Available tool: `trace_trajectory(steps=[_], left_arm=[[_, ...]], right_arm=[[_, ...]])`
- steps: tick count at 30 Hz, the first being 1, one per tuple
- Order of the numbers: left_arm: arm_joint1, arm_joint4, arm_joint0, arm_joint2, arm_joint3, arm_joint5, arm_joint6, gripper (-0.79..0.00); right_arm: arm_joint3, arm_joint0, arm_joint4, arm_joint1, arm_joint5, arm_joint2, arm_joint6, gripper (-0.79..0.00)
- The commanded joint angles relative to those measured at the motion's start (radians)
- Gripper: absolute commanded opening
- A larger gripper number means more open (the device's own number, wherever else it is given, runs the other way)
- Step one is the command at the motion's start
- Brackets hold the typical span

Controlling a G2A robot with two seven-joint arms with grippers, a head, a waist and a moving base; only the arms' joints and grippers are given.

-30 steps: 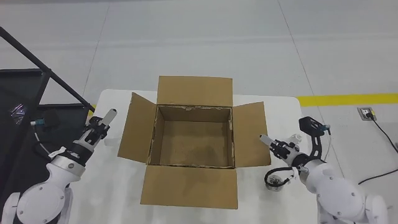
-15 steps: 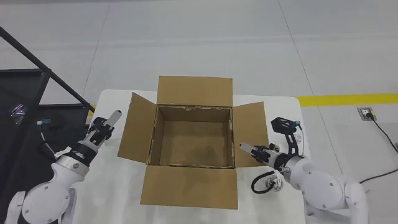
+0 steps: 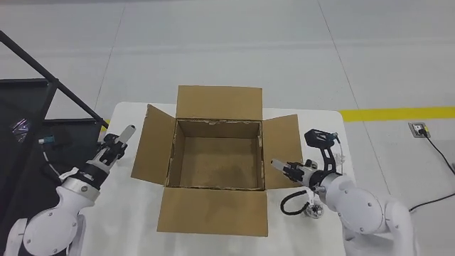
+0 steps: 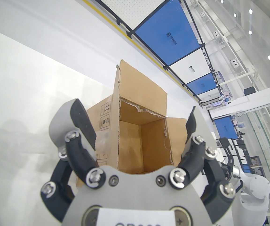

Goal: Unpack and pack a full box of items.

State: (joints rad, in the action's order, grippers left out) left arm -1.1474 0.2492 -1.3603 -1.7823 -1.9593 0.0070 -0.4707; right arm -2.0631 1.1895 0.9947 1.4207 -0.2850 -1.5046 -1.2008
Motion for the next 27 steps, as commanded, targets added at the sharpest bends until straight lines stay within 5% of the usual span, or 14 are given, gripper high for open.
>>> trace_trajectory(steps=[1,7,14,27], left_arm=[[0.000,-0.011,0.005,-0.002,0.005,-0.006,0.013,0.000],[-0.002,-0.076,0.021,-0.004,0.032,-0.023,0.052,0.000],[-0.002,-0.113,0.052,0.006,0.067,-0.042,0.069,0.000],[0.000,-0.130,0.073,0.009,0.087,-0.053,0.061,0.000]], right_arm=[[-0.050,0.038,-0.001,-0.005,0.009,-0.033,0.005,0.000],[-0.226,0.242,0.065,-0.024,0.136,-0.124,0.067,0.000],[-0.265,0.434,0.173,-0.036,0.206,-0.155,0.109,0.000],[-0.241,0.462,0.253,-0.041,0.175,-0.152,0.075,0.000]])
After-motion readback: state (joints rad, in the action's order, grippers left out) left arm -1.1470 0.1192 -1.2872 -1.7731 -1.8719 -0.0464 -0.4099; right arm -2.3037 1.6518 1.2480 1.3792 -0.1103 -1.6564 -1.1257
